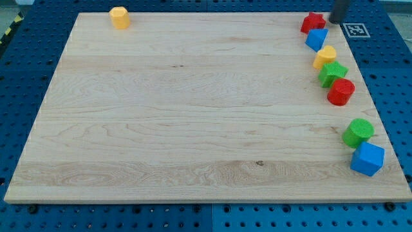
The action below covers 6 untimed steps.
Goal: Separate yellow heart from green star
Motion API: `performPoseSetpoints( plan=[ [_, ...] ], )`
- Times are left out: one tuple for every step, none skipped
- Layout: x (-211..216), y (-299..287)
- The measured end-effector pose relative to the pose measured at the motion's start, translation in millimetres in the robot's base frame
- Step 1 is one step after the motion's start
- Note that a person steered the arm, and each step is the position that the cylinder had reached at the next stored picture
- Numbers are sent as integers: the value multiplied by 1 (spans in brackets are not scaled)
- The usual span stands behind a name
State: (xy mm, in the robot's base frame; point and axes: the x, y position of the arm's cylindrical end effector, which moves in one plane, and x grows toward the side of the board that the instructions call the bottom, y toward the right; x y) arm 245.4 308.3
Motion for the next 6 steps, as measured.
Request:
performPoseSetpoints(
  plan=[
    [77,-5],
    [105,-23],
    [113,-31],
    [115,-56],
    [111,-76],
    [103,-90]
  ],
)
